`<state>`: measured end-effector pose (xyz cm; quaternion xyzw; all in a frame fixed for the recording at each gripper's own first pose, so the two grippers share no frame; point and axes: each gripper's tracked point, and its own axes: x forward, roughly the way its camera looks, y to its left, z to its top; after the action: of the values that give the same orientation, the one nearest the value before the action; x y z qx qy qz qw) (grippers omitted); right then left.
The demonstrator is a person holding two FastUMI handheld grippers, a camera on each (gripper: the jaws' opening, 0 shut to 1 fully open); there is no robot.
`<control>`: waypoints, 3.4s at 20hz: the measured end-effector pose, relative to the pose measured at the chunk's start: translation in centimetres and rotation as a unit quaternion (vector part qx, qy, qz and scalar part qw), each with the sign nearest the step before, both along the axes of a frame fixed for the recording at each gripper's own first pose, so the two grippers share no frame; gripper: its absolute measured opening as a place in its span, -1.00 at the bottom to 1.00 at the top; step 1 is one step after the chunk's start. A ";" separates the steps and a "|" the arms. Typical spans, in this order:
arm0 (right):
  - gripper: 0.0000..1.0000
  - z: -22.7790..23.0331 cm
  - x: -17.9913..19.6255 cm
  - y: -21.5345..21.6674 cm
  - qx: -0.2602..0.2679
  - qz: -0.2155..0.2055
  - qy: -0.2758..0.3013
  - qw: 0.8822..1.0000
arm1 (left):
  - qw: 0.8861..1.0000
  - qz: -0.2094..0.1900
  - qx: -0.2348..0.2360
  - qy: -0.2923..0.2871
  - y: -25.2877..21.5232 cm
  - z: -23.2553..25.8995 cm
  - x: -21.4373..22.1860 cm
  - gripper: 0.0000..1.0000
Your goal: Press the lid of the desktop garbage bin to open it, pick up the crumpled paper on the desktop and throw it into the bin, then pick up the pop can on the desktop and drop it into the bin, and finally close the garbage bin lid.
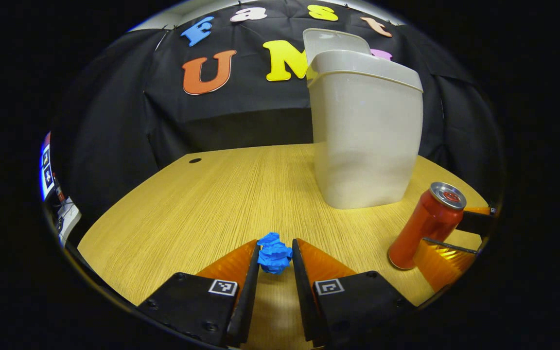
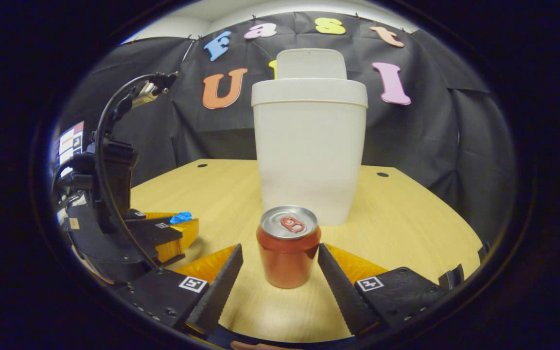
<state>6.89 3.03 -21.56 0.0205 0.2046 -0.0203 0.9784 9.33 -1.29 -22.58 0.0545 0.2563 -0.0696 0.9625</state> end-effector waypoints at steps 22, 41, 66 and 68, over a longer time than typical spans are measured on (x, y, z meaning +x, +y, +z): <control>0.68 -2.8 2.1 -0.8 0.018 0.000 0.011 1.000 | 1.000 -0.003 -0.001 -0.005 0.8 1.1 -0.3 -0.12; 0.55 15.2 -5.9 -5.0 -0.006 -0.011 -0.143 0.990 | 0.987 -0.005 -0.063 -0.151 -2.6 18.5 -3.4 -0.13; 0.55 18.0 -5.6 -13.5 0.011 -0.054 -0.167 0.984 | 0.980 -0.063 -0.066 -0.176 -20.8 26.6 18.4 -0.12; 0.56 17.5 -5.3 -13.4 0.011 -0.053 -0.162 0.985 | 0.981 -0.063 -0.073 -0.171 -21.0 25.9 19.2 -0.11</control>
<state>1.63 -10.33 -4.07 0.0451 0.0421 -0.0667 0.9959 28.56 -22.32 3.36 0.0113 0.0782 -0.1383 0.9872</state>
